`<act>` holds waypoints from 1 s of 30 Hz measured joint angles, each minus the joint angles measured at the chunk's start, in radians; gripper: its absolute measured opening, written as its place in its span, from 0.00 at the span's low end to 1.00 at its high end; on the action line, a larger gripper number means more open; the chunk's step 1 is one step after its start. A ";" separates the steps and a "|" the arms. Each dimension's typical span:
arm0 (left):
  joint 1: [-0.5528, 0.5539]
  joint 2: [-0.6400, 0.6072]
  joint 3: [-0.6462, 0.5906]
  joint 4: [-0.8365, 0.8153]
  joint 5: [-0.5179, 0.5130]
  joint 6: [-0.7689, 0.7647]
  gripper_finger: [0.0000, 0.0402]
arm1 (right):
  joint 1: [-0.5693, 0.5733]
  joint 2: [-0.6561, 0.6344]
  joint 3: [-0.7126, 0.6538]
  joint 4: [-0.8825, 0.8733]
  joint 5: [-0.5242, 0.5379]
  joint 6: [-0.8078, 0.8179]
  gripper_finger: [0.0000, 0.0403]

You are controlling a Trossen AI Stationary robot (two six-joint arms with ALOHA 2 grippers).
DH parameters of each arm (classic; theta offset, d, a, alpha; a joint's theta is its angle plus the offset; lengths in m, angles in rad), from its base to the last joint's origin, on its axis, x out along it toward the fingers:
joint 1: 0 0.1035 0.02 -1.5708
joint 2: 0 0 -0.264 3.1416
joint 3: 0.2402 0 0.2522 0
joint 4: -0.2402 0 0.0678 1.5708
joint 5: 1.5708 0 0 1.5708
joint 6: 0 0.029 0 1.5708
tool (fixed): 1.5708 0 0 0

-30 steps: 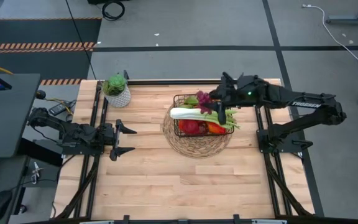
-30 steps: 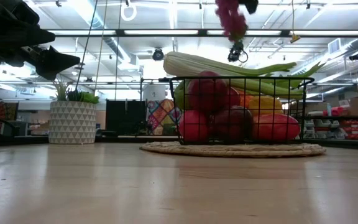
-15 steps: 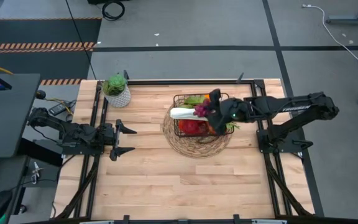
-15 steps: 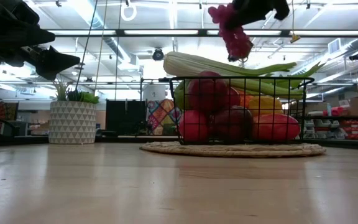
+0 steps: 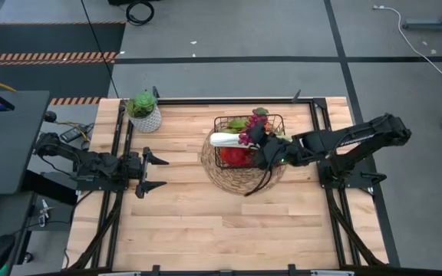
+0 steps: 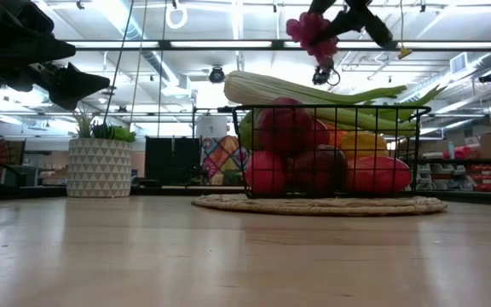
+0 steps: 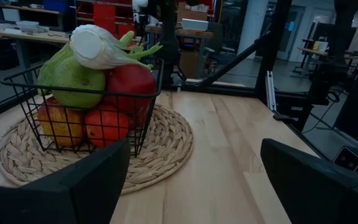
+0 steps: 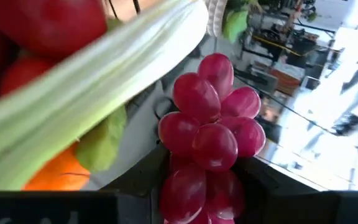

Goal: Build produce basket
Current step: Put the red grapes into the black wire basket

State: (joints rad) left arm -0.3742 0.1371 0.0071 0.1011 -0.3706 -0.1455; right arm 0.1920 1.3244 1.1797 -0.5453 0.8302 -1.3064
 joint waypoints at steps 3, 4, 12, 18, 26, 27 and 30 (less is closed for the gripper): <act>0.000 0.000 0.000 0.000 0.000 0.000 0.92 | 0.015 0.031 0.000 0.030 0.095 -0.059 0.34; 0.000 0.000 0.000 -0.001 0.000 0.000 0.92 | 0.018 0.041 0.000 0.039 0.118 -0.076 0.34; 0.000 0.000 0.000 -0.001 0.000 0.000 0.92 | 0.002 0.069 0.000 0.123 0.221 0.146 0.34; 0.000 0.000 0.000 -0.001 0.000 0.000 0.92 | -0.068 -0.004 0.000 0.126 0.210 0.537 0.34; 0.000 0.000 0.000 -0.001 0.000 0.000 0.92 | -0.256 -0.093 0.000 0.025 -0.096 1.066 0.34; 0.000 0.000 0.000 -0.001 0.000 0.000 0.92 | -0.286 -0.098 0.000 -0.003 -0.156 1.125 0.34; 0.000 0.000 0.000 -0.001 0.000 0.000 0.92 | -0.387 -0.109 0.000 -0.094 -0.346 1.273 0.34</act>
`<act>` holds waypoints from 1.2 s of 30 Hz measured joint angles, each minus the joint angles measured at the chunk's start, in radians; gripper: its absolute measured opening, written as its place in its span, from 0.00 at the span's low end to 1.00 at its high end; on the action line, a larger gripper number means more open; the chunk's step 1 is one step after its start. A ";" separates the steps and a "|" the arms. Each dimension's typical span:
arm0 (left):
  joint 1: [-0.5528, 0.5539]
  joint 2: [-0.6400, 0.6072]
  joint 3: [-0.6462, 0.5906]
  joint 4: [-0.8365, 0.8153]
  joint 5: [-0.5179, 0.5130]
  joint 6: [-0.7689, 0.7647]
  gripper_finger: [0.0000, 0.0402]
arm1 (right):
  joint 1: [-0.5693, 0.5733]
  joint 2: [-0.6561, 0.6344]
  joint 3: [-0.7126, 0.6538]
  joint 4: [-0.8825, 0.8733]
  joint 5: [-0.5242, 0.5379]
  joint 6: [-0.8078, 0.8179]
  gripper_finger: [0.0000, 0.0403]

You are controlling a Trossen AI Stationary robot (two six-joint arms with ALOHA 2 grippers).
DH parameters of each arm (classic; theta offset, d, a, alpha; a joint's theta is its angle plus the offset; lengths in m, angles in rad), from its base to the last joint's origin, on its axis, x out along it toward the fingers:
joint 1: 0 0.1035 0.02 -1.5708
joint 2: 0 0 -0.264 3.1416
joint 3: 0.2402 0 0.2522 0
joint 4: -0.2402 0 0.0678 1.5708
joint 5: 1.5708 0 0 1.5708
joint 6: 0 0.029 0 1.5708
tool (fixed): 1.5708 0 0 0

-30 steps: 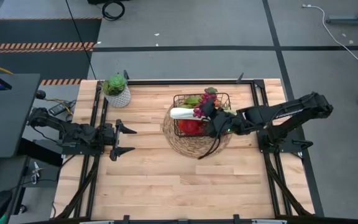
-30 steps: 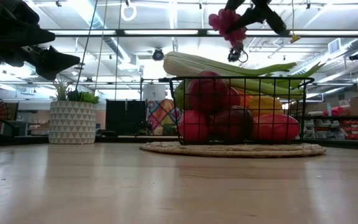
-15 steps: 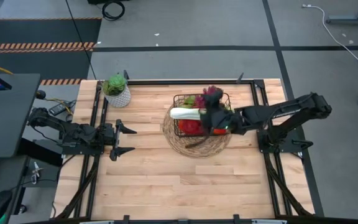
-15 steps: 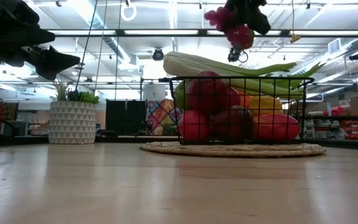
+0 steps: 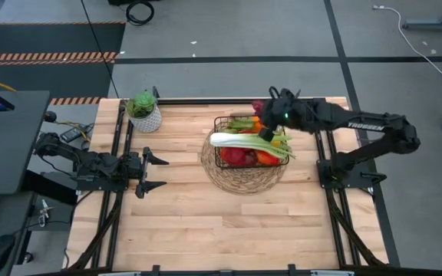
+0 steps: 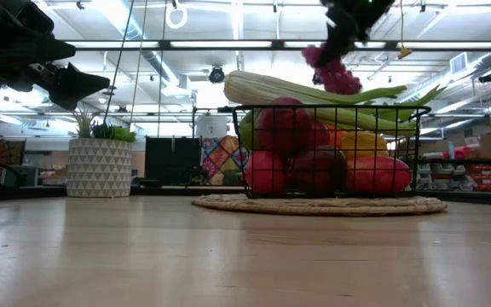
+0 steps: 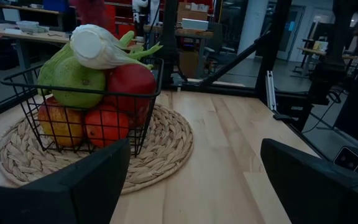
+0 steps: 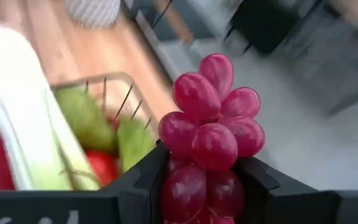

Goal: Build produce basket
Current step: Put the red grapes into the black wire basket

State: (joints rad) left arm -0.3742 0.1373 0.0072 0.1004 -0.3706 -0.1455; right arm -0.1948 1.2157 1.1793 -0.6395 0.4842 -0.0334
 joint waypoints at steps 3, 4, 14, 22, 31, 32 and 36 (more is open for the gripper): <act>0.000 0.000 0.000 0.000 0.000 0.000 0.92 | -0.092 0.004 0.000 -0.070 -0.157 0.078 0.34; 0.000 0.000 0.000 0.000 0.000 0.000 0.92 | -0.115 0.007 0.000 -0.080 -0.192 0.085 0.34; 0.000 0.000 0.000 0.000 0.000 0.000 0.92 | -0.230 0.010 -0.009 -0.124 -0.347 0.077 0.34; 0.000 0.000 0.000 0.000 0.000 0.000 0.92 | -0.281 0.012 -0.109 -0.115 -0.401 0.106 0.34; 0.000 0.000 0.000 0.000 0.000 0.000 0.92 | -0.288 0.012 -0.122 -0.102 -0.478 0.117 0.40; 0.000 0.000 0.000 0.000 0.000 0.000 0.92 | -0.288 0.012 -0.122 -0.102 -0.485 0.116 0.41; 0.000 0.000 0.000 0.000 0.000 0.000 0.92 | -0.288 0.012 -0.122 -0.103 -0.489 0.112 0.47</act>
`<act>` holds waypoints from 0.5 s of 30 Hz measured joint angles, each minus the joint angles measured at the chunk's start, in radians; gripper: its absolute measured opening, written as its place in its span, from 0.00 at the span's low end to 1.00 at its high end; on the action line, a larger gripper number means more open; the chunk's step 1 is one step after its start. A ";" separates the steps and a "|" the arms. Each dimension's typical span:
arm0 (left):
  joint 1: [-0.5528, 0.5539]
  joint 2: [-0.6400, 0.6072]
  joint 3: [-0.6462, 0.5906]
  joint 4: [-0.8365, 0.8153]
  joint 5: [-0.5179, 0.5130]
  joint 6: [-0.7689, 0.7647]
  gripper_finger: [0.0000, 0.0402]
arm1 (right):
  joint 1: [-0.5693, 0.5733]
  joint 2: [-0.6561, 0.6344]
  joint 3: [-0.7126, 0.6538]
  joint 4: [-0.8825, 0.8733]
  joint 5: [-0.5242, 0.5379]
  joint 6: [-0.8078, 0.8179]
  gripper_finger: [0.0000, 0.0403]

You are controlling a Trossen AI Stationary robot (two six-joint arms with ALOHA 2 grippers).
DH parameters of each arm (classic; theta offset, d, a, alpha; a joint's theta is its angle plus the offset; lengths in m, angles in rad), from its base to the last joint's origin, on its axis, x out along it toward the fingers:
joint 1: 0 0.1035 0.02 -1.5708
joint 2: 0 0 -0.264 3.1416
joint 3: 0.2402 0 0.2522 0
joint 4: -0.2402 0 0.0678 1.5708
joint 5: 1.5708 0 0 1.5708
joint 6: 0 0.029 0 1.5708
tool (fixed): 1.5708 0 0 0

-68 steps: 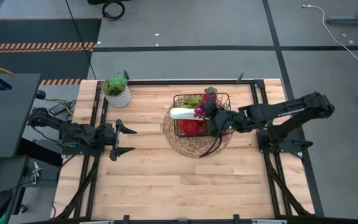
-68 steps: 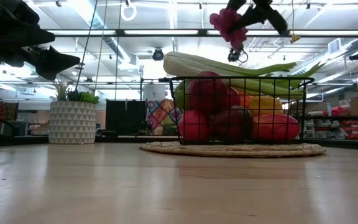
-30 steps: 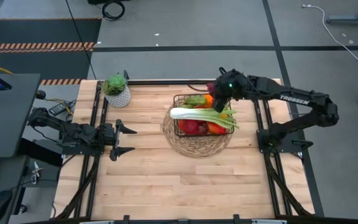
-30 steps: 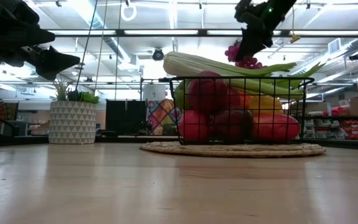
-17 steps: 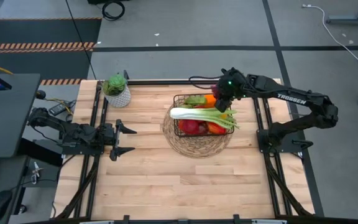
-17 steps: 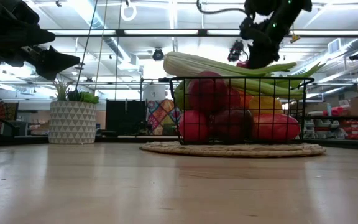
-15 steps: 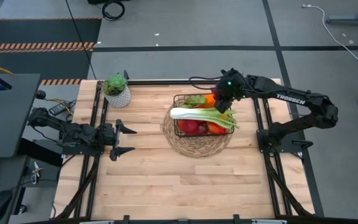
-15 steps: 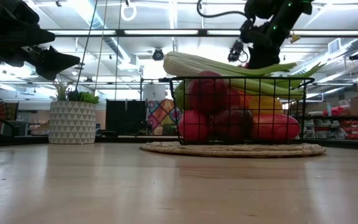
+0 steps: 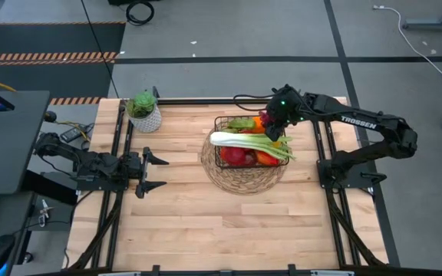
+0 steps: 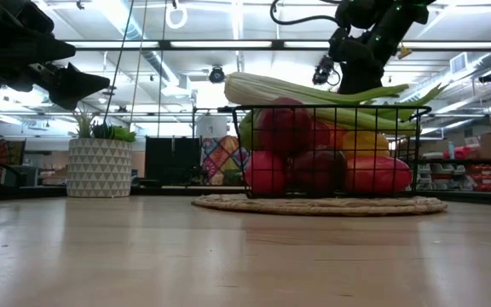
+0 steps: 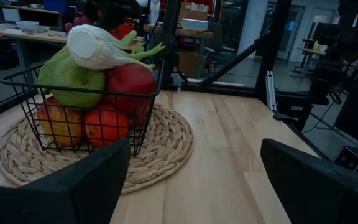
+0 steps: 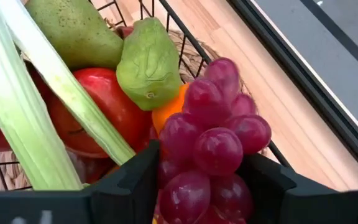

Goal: Build produce basket
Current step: Put the red grapes into the black wire basket, then return to Home Position

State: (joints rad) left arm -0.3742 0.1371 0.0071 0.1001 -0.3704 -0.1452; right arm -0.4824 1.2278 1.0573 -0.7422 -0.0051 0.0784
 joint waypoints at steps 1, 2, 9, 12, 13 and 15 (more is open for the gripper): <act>0.000 0.000 0.000 0.000 0.000 0.000 0.92 | 0.000 0.000 0.001 0.000 0.000 0.000 0.49; 0.000 0.000 0.000 0.000 0.000 0.000 0.92 | 0.000 0.000 0.003 0.000 0.000 -0.001 0.50; 0.000 0.000 0.000 0.000 0.000 0.000 0.92 | 0.000 0.000 0.076 -0.017 -0.060 -0.046 0.58; 0.000 0.000 0.000 0.000 0.000 0.000 0.92 | 0.004 0.000 0.119 -0.019 -0.095 -0.060 0.59; 0.000 0.000 0.000 0.000 0.000 0.000 0.92 | 0.007 0.000 0.133 -0.021 -0.097 -0.061 0.59; 0.000 0.000 0.000 0.000 0.000 0.000 0.92 | 0.017 0.000 0.155 -0.021 -0.098 -0.056 0.59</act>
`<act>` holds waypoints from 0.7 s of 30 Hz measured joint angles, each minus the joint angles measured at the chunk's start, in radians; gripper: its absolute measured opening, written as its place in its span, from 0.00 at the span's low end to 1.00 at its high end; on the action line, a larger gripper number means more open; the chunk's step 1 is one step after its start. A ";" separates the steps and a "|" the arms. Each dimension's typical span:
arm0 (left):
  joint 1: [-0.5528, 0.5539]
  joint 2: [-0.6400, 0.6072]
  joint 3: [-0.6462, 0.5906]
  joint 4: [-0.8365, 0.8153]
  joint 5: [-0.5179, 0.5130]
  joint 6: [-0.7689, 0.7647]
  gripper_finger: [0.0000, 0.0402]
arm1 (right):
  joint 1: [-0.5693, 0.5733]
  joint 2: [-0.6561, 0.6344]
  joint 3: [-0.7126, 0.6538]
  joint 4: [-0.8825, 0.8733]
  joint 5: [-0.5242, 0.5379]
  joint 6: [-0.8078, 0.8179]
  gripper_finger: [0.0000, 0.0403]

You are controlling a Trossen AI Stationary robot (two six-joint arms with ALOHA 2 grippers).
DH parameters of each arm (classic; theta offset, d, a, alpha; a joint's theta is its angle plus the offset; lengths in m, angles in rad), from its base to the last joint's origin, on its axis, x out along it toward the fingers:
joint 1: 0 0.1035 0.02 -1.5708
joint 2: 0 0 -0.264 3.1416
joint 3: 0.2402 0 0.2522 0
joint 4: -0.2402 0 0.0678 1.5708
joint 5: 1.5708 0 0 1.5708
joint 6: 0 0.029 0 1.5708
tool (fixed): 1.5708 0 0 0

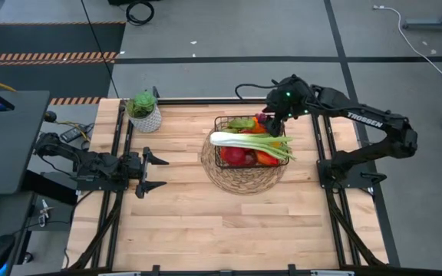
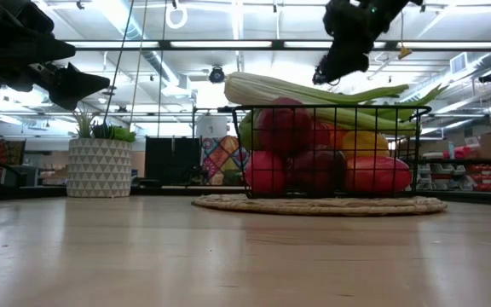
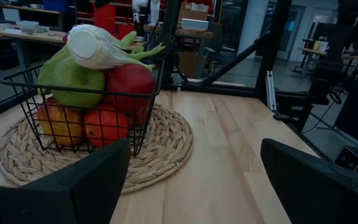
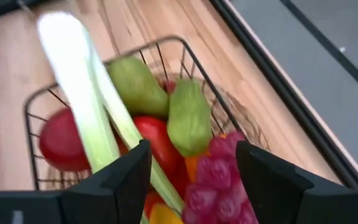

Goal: Build produce basket
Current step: Return to Home Position

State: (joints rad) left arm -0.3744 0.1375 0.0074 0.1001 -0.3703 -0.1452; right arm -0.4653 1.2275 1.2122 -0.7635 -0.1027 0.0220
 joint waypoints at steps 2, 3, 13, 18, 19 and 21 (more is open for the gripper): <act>0.000 0.000 0.000 0.000 0.000 0.000 0.92 | 0.018 -0.003 0.012 -0.002 -0.008 0.009 0.59; 0.000 0.000 0.000 0.000 0.000 0.000 0.92 | 0.030 -0.004 0.017 -0.002 -0.021 0.011 0.59; 0.000 0.000 0.000 0.000 0.000 0.000 0.92 | 0.192 -0.129 -0.054 0.069 -0.087 -0.013 0.58; 0.000 0.000 0.000 0.000 0.000 0.000 0.92 | 0.201 -0.313 -0.226 0.248 -0.099 0.010 0.58; 0.000 0.000 0.000 0.000 0.000 0.000 0.92 | 0.201 -0.353 -0.269 0.288 -0.106 0.016 0.58; 0.000 0.000 0.000 0.000 0.000 0.000 0.92 | 0.203 -0.423 -0.355 0.377 -0.123 0.033 0.58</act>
State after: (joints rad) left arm -0.3743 0.1374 0.0072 0.1001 -0.3706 -0.1454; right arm -0.2625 0.8049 0.8577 -0.3870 -0.2254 0.0546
